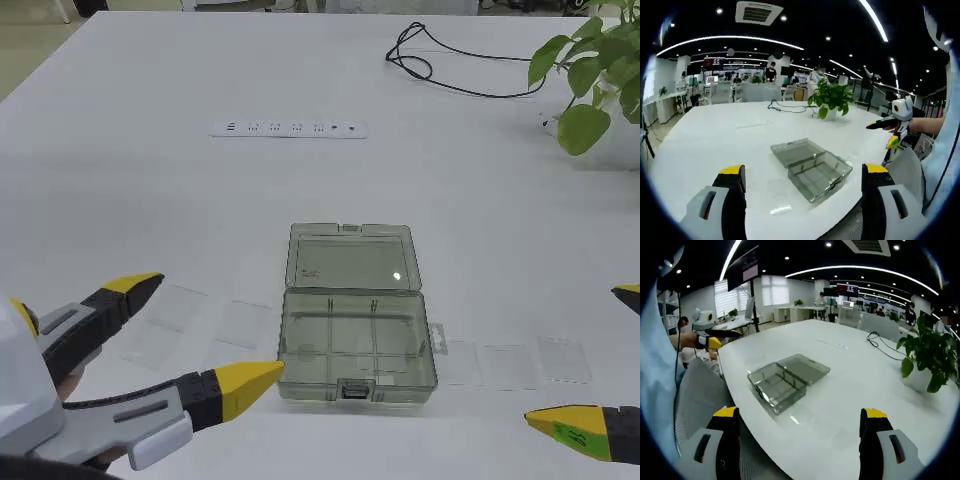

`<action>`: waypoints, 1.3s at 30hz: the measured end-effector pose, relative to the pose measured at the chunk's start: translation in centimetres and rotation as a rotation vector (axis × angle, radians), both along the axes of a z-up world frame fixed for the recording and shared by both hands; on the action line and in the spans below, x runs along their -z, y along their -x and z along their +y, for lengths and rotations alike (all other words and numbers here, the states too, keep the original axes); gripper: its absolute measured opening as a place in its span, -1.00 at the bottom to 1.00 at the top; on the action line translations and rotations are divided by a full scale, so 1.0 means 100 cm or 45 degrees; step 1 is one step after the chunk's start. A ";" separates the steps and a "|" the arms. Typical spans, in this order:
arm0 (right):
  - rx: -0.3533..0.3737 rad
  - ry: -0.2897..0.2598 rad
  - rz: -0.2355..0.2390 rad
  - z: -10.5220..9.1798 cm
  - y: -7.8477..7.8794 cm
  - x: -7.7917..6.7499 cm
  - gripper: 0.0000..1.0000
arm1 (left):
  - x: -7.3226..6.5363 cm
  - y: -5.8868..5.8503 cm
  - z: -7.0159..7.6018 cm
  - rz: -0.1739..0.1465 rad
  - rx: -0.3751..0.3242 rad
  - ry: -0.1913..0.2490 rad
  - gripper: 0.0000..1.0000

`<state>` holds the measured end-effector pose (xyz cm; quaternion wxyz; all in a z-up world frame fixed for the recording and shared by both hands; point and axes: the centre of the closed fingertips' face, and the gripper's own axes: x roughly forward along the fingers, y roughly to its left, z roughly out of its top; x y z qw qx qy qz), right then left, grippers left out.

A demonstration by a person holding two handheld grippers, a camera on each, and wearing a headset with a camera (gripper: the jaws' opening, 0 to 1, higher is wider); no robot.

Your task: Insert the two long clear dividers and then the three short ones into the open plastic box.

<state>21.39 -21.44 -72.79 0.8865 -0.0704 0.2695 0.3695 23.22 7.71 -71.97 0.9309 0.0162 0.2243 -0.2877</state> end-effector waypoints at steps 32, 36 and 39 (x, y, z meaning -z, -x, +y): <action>0.011 0.006 0.015 0.001 0.001 0.004 1.00 | 0.007 -0.003 0.006 0.012 -0.006 -0.018 0.95; -0.007 0.006 0.029 0.007 0.005 0.008 1.00 | 0.010 -0.002 0.003 0.022 0.000 -0.020 0.95; -0.014 0.008 0.036 0.008 0.006 0.009 1.00 | 0.011 -0.001 0.002 0.026 0.005 -0.021 0.94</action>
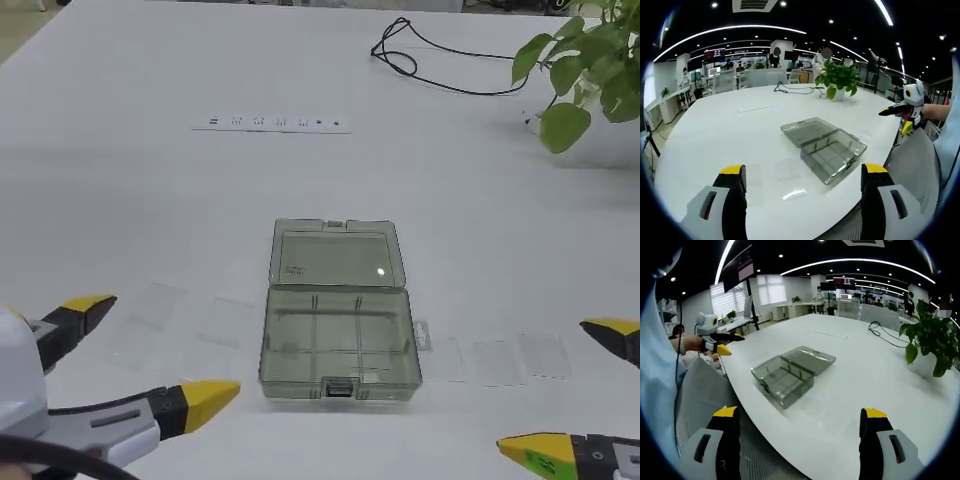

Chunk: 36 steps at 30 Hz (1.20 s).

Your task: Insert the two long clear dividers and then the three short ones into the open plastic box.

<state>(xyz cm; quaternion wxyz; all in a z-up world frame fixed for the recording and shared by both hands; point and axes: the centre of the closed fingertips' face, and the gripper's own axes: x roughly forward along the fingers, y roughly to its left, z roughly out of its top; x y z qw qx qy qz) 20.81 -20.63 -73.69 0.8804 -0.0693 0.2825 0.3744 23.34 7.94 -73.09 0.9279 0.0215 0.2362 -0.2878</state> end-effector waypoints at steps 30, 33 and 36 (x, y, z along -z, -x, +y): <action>0.034 -0.018 -0.021 -0.001 -0.003 -0.001 1.00 | 0.004 0.002 -0.001 0.006 0.011 -0.007 0.94; 0.035 -0.016 -0.023 -0.001 -0.003 -0.001 1.00 | 0.003 0.003 -0.003 -0.004 0.023 -0.018 0.94; 0.034 -0.010 -0.023 -0.002 -0.004 -0.001 1.00 | 0.003 0.002 -0.003 -0.003 0.027 -0.031 0.94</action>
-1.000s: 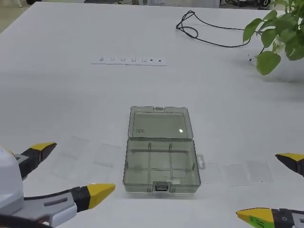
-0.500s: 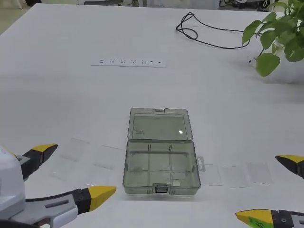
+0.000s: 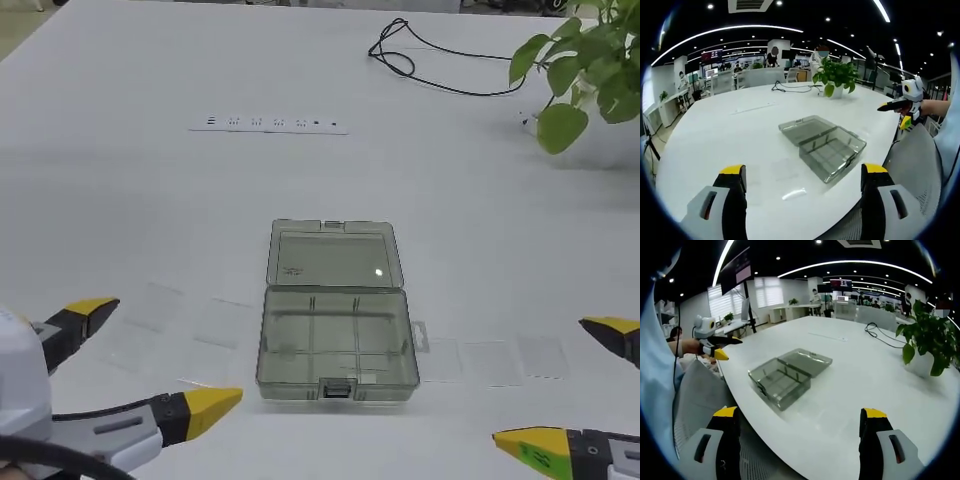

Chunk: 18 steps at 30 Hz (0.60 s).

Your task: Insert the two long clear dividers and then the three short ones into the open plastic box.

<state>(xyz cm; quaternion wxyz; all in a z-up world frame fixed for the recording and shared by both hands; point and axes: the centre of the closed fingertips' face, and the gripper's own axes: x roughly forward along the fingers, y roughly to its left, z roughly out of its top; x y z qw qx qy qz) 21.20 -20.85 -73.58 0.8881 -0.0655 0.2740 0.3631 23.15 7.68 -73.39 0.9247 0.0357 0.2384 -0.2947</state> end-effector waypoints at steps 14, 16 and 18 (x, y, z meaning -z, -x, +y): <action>0.032 0.010 -0.036 -0.010 -0.008 -0.006 0.96 | 0.000 -0.001 0.001 0.015 0.007 0.002 0.93; 0.042 0.010 -0.052 -0.011 -0.010 -0.008 0.96 | 0.001 -0.001 0.001 0.017 0.016 -0.013 0.93; 0.042 0.009 -0.063 -0.011 -0.011 -0.010 0.94 | 0.003 0.000 0.001 0.028 0.023 -0.019 0.93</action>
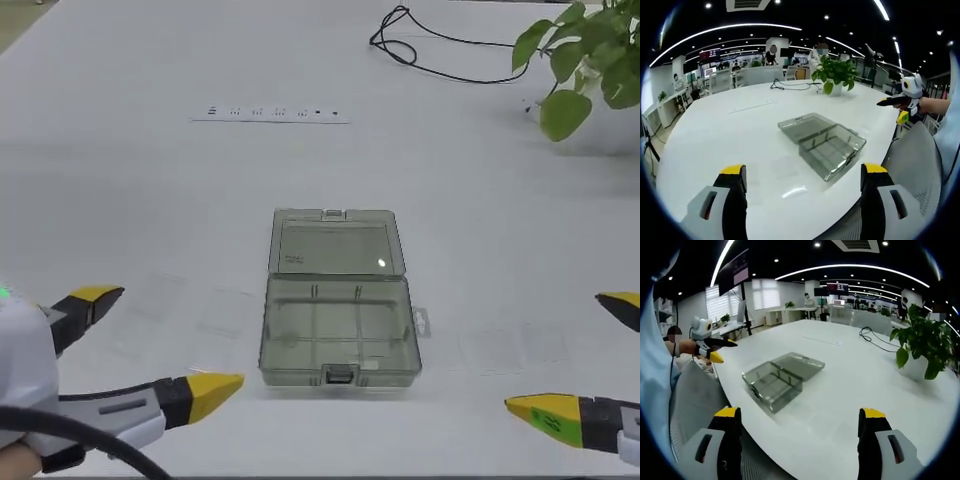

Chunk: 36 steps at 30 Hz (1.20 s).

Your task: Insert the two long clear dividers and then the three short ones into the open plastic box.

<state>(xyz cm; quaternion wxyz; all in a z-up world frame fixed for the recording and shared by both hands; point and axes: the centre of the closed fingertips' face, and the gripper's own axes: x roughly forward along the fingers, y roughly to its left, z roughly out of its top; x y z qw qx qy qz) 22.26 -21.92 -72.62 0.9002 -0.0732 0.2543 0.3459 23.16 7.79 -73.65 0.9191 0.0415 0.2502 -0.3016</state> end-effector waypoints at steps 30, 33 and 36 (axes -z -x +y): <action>-0.013 0.022 -0.009 -0.010 -0.002 0.009 0.82 | 0.061 -0.026 -0.004 0.369 -0.009 -0.236 0.46; -0.013 0.027 -0.002 -0.012 -0.002 0.010 0.82 | 0.071 -0.025 0.001 0.433 -0.041 -0.263 0.32; -0.011 0.026 0.001 -0.013 -0.001 0.011 0.82 | 0.076 -0.025 0.001 0.454 -0.061 -0.264 0.20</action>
